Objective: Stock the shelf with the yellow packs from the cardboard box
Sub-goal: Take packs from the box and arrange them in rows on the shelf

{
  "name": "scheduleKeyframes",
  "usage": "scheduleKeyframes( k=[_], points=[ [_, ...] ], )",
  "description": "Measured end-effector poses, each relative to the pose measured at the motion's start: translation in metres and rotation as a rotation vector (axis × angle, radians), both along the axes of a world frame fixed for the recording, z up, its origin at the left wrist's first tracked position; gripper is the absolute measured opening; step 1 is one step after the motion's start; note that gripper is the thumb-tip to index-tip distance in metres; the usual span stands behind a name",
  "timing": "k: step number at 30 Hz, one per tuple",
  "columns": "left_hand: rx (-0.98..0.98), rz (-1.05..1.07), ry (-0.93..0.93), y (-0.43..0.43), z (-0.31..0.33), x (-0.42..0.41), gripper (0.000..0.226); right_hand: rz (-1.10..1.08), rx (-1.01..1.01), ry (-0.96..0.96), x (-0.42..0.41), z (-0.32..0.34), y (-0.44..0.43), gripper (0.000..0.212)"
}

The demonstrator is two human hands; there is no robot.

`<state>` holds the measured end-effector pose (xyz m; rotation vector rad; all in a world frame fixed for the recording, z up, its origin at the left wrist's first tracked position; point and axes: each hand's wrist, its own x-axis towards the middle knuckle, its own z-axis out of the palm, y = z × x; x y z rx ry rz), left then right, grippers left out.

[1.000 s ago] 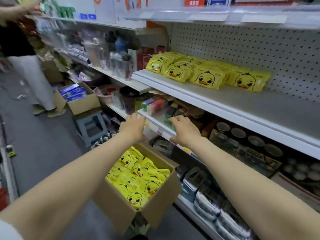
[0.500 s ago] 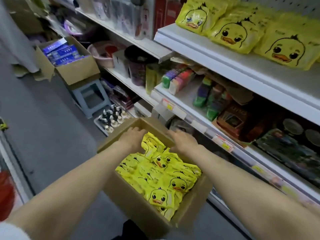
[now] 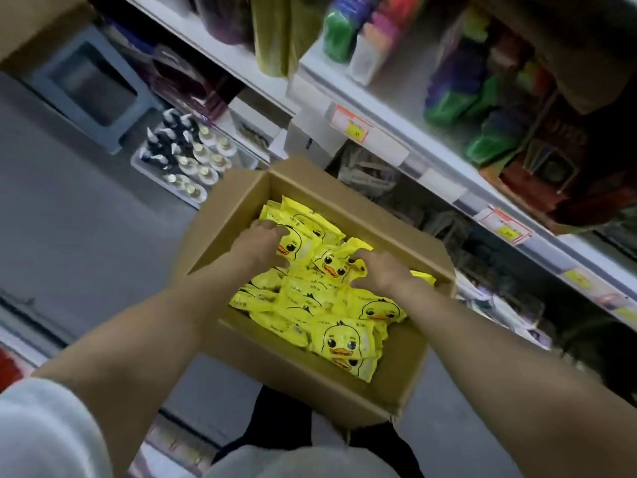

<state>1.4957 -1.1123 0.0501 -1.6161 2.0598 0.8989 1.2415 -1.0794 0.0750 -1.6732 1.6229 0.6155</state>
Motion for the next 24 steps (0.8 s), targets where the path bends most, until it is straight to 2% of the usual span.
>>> scheduleKeyframes(
  k=[8, 12, 15, 18, 24],
  points=[
    [-0.049, -0.155, -0.002, -0.037, -0.052, -0.011, 0.078, -0.166, 0.089, 0.064, -0.042, -0.031, 0.012, 0.049],
    [0.017, -0.104, 0.003, -0.046, -0.073, -0.012, 0.084, -0.222, 0.088, 0.081, -0.048, -0.044, 0.018, 0.046],
    [-0.004, -0.096, -0.025, -0.05, -0.08, -0.015, 0.087, -0.231, 0.067, 0.157, -0.049, -0.048, 0.017, 0.041],
    [-0.006, -0.109, -0.076, -0.052, -0.082, -0.02, 0.084, -0.244, 0.057, 0.226, -0.051, -0.049, 0.017, 0.042],
    [-0.032, -0.227, -0.204, -0.043, -0.086, -0.026, 0.09, -0.284, 0.071, 0.17, -0.058, -0.053, 0.027, 0.053]
  ],
)
